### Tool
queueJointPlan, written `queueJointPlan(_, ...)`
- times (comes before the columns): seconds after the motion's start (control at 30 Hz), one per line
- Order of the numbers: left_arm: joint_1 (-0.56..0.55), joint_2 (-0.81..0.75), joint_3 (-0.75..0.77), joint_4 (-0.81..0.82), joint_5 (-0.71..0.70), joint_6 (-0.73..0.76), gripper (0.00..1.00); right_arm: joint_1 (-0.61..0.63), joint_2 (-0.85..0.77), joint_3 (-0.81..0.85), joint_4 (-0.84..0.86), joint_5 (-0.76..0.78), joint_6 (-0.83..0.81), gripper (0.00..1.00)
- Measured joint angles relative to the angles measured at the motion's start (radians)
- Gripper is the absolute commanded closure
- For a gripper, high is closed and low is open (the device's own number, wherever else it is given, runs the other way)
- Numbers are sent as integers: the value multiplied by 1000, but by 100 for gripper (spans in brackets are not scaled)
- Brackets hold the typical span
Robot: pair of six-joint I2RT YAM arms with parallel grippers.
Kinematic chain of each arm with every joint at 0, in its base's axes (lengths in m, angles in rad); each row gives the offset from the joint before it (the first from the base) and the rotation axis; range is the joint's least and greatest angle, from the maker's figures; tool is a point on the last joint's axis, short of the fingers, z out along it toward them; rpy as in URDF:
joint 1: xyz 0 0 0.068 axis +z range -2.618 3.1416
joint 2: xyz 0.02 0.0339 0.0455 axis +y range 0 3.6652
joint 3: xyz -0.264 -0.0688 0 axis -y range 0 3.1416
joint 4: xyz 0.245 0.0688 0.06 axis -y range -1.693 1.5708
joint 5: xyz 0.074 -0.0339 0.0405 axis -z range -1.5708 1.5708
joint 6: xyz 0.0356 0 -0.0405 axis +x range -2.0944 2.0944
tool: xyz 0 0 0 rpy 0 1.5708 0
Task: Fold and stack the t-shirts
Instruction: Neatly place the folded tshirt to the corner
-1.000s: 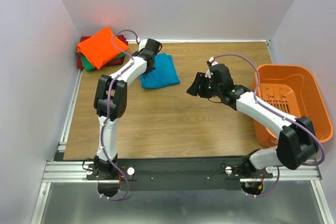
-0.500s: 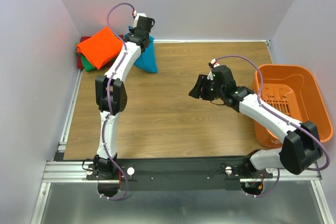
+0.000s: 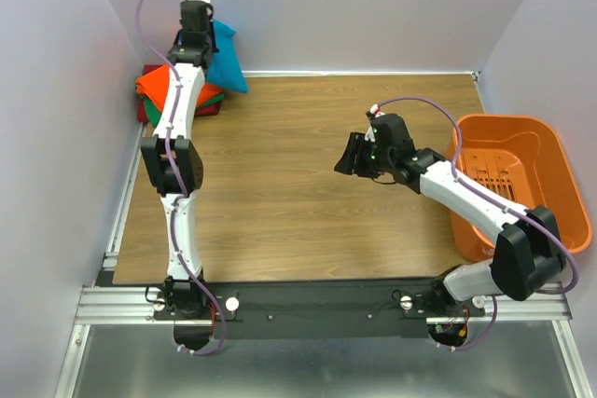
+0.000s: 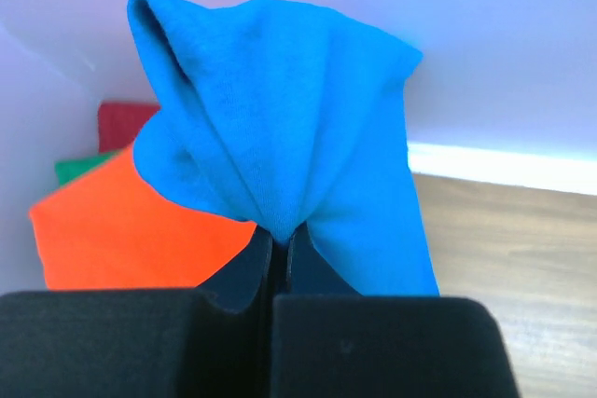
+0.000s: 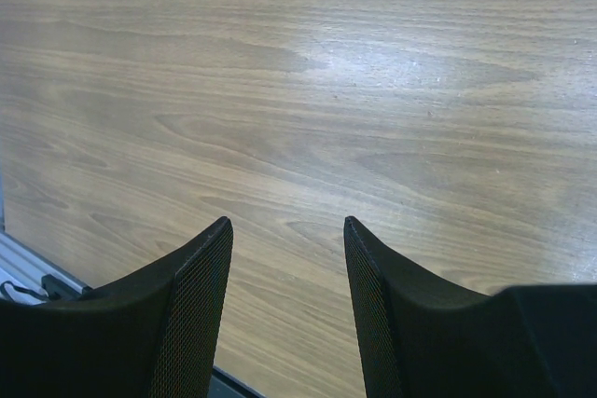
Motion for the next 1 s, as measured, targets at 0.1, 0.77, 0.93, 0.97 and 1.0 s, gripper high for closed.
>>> queueJointPlan(0.1,58,0,7,46,89,-19,100,0,22,14,-7,0,-4,42)
queueJointPlan(0.77,334,-48,-240,121,299,-274,67,0,84,38,-25,0,-12,42)
queueJointPlan(0.93,364,-51,-247,126,313,-296,27,0,84,38,-25,0,-13,41)
queueJointPlan(0.97,366,-54,-253,129,314,-304,25,0,84,38,-25,0,-13,40)
queueJointPlan(1.0,366,-60,-261,131,316,-305,20,0,83,38,-25,0,-13,39)
